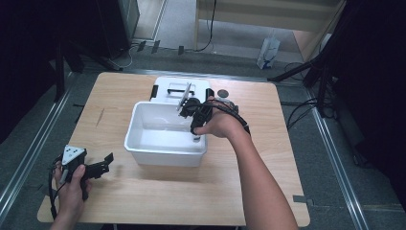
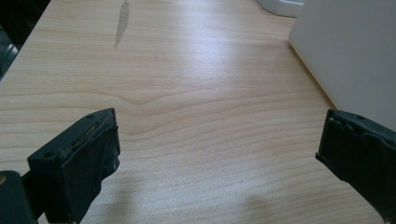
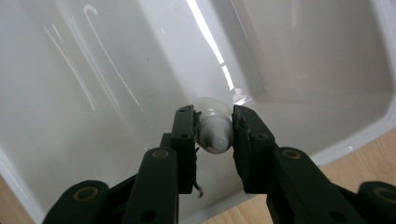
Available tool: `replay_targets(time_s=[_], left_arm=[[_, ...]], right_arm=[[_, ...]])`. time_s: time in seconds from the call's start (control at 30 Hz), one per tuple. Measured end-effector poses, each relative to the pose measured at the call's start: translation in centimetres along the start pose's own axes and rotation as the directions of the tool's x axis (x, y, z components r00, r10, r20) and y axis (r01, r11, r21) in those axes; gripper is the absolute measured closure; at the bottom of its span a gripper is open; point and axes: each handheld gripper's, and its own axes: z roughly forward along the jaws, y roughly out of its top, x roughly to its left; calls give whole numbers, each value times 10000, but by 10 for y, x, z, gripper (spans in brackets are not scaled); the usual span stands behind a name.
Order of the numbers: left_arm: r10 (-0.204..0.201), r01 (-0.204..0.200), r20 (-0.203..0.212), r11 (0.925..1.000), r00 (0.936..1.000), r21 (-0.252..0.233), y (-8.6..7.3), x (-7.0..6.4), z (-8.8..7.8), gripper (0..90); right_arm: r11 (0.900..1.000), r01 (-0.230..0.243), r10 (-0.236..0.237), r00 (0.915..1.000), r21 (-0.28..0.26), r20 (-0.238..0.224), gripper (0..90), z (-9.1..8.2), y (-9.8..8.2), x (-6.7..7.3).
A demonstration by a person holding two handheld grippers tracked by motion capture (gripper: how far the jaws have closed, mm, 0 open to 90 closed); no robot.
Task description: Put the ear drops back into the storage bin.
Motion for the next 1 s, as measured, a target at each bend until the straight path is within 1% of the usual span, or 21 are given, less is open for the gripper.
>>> replay_targets(time_s=[0.2, 0.23, 0.27, 0.37, 0.4, 0.5, 0.6, 0.63, 0.7, 0.73, 0.8, 0.87, 0.9, 0.93, 1.0], left_arm=[[7, -7, -10, 10000, 10000, 3, 0, 0, 0, 0], [7, -7, -13, 10000, 10000, 2, 0, 0, 0, 0], [-4, 4, -15, 10000, 10000, 2, 0, 0, 0, 0], [-5, 5, -26, 10000, 10000, -3, 0, -1, 0, 0], [-3, 3, -26, 10000, 10000, -1, 0, -1, 0, 0], [-6, 6, -28, 10000, 10000, -8, 0, -1, 0, 0], [-4, 4, -19, 10000, 10000, 1, 0, 0, 0, 0], [4, -4, -11, 10000, 10000, 0, 0, 0, 0, 0], [0, 0, -2, 10000, 10000, 3, 0, 0, 0, 0], [6, -6, -17, 10000, 10000, 3, 0, 0, 0, 0], [-1, 1, -3, 10000, 10000, -6, 0, 0, 0, 0], [-30, 30, 8, 10000, 10000, 0, 0, 0, 0, 0], [-53, 53, 24, 10000, 10000, -35, 0, 0, 0, 0], [-53, 53, 24, 10000, 10000, -35, 0, 0, 0, 0], [-58, 58, 31, 10000, 10000, -34, 0, 0, 0, 0]], right_arm=[[9992, 98, -93, 9999, -392, 146, 720, -12, -4, -1], [9990, 176, -168, 9997, -410, 193, 719, -14, -5, -2], [9991, 130, -120, 9996, -399, 239, 720, -15, -6, -2], [9994, 257, -247, 9988, -224, 413, 719, -15, -9, -2], [9990, 371, -361, 9986, -245, 398, 719, -14, -10, -2], [9987, 440, -430, 9984, -268, 378, 719, -13, -11, -1], [9971, 736, -727, 9966, -213, 395, 719, -8, -11, 0], [9970, 754, -746, 9963, -169, 422, 719, -7, -11, 1], [9945, 1035, -1029, 9937, -130, 445, 719, -4, -10, 1], [9940, 1085, -1079, 9930, -106, 476, 719, -2, -10, 1], [9910, 1333, -1327, 9900, -90, 471, 719, 2, -10, 1], [9863, 1647, -1645, 9852, 7, 476, 719, 7, -10, 2], [9831, 1824, -1828, 9821, 145, 447, 719, 12, -10, 3], [9831, 1824, -1828, 9821, 145, 447, 719, 12, -10, 3], [9804, 1956, -1965, 9795, 237, 451, 720, 16, -10, 4]])
